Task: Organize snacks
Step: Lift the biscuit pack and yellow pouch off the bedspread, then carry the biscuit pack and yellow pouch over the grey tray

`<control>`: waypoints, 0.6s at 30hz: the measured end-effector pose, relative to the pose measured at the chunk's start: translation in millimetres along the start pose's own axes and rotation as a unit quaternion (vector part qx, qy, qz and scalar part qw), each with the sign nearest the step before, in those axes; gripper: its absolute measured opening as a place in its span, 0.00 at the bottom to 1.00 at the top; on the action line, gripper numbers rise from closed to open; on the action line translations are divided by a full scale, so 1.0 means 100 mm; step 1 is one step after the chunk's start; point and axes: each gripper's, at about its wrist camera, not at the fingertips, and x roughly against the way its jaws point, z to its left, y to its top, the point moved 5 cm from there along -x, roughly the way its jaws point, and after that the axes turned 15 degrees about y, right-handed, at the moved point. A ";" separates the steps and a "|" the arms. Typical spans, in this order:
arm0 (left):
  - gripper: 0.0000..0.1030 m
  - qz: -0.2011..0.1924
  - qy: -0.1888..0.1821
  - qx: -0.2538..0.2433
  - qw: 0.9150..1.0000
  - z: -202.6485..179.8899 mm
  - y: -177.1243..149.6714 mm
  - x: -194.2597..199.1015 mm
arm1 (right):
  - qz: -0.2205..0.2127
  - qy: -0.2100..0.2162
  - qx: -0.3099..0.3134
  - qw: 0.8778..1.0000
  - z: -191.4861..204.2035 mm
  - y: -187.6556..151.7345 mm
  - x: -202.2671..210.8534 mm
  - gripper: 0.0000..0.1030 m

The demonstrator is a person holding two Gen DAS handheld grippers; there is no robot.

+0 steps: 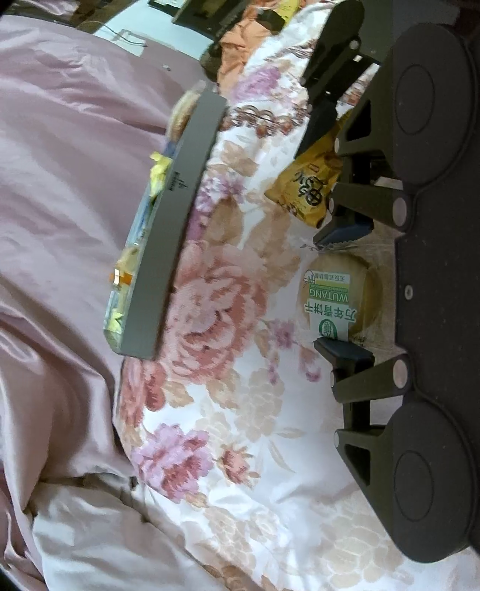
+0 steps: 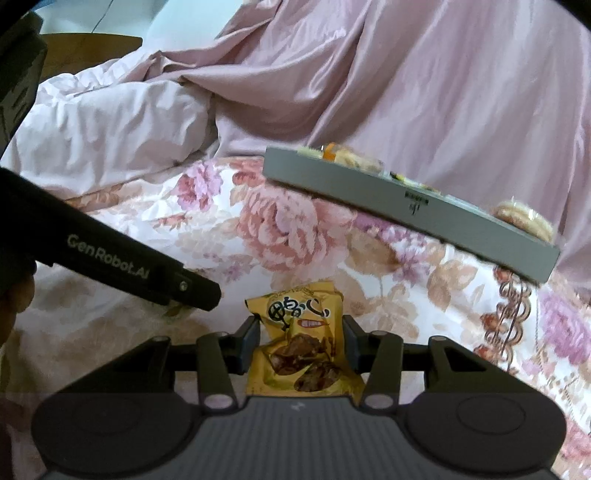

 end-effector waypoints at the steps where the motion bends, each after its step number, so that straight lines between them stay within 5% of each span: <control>1: 0.54 -0.004 -0.002 0.003 1.000 -0.01 0.04 0.01 | -0.004 -0.001 0.000 1.000 -0.01 0.02 0.01 0.50; 9: 0.54 -0.038 -0.007 0.030 0.999 -0.05 0.35 0.02 | -0.020 -0.016 0.001 1.000 -0.13 0.11 0.05 0.50; 18: 0.54 -0.117 -0.010 0.053 0.992 -0.09 1.25 -0.04 | -0.082 -0.043 0.014 0.996 -0.51 0.68 0.09 0.51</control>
